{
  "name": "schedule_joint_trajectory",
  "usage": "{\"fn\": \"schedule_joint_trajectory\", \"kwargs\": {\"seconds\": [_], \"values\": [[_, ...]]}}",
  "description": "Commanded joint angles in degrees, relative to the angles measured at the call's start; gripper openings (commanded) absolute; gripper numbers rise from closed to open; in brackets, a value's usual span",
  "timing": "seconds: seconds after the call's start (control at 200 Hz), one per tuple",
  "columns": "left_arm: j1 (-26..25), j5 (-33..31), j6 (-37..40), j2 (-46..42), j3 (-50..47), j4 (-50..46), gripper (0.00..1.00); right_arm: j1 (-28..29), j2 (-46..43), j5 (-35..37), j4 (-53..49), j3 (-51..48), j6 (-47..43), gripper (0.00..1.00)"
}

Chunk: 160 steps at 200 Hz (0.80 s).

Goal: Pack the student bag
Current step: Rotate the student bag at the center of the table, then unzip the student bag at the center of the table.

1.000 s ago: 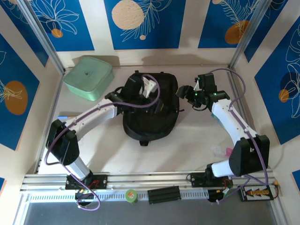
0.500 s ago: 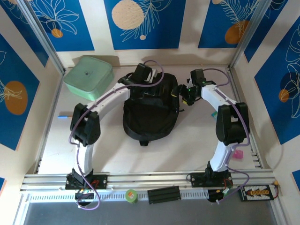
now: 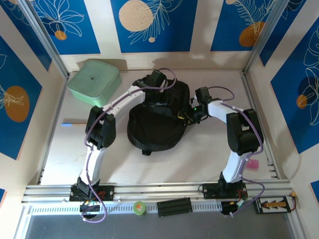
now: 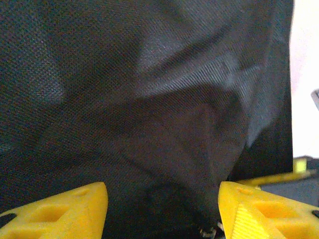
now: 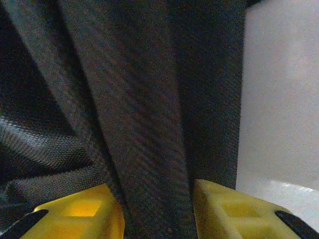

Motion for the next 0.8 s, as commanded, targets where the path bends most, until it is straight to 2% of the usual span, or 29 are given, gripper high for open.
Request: {"fn": "schedule_joint_trajectory", "kwargs": {"seconds": [0.0,0.12,0.255,0.425,0.695,0.795], "values": [[-0.3,1.7,-3.7,0.5,1.9,-2.7,0.6,3.1,-2.5,-0.8,1.8,-3.5,2.4,0.4],[-0.8,0.9,-4.5,0.5,1.9,-4.8,0.6,5.0,-4.0,0.7,3.7,-6.0,4.1,0.4],[-1.5,-4.7,-4.5,0.4,1.8,-9.4,0.59,6.3,-5.2,2.9,5.2,-7.9,5.3,0.4],[-2.6,-6.7,-4.1,-0.1,1.6,-11.5,0.57,6.9,-5.6,4.0,5.2,-8.2,5.2,0.4],[-2.7,1.0,-4.8,0.4,1.3,-9.8,0.46,7.5,-5.3,4.5,5.3,-8.1,5.3,0.4],[-2.6,1.9,-4.8,1.2,2.2,-9.1,0.4,7.6,-5.3,4.6,5.4,-8.0,5.4,0.39]]}}
